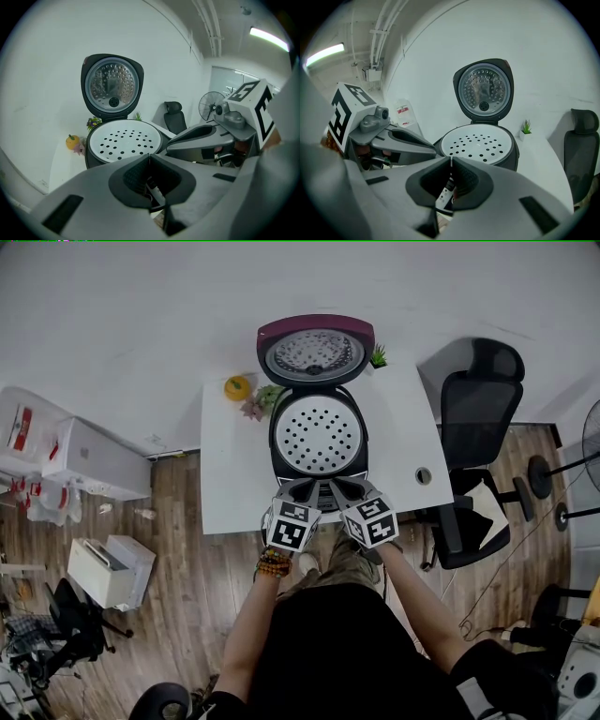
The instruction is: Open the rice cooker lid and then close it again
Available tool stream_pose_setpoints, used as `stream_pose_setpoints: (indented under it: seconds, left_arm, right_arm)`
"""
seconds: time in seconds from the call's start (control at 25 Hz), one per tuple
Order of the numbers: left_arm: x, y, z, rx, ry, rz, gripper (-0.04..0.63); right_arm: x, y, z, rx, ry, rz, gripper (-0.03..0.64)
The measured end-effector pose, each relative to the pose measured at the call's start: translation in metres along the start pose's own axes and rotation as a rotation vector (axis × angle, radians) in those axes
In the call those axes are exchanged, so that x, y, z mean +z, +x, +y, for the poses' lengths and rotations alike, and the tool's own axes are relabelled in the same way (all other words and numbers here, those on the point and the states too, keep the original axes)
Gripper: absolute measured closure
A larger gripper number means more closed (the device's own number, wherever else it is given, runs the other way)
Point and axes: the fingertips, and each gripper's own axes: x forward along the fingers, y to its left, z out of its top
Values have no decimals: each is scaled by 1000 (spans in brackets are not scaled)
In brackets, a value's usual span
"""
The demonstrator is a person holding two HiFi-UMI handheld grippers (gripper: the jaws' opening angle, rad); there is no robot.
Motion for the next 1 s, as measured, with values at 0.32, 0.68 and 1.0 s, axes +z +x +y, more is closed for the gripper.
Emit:
stream_pose_setpoints:
  seconds: [0.32, 0.68, 1.0]
  left_arm:
    - [38, -29, 11, 65, 3, -313, 571]
    - [60, -66, 15, 153, 68, -520, 571]
    - [63, -69, 21, 165, 58, -531, 571]
  right_arm:
    - [41, -37, -6, -117, -123, -234, 586]
    - [55, -62, -12, -171, -174, -281, 541]
    - [57, -72, -22, -180, -163, -282, 538]
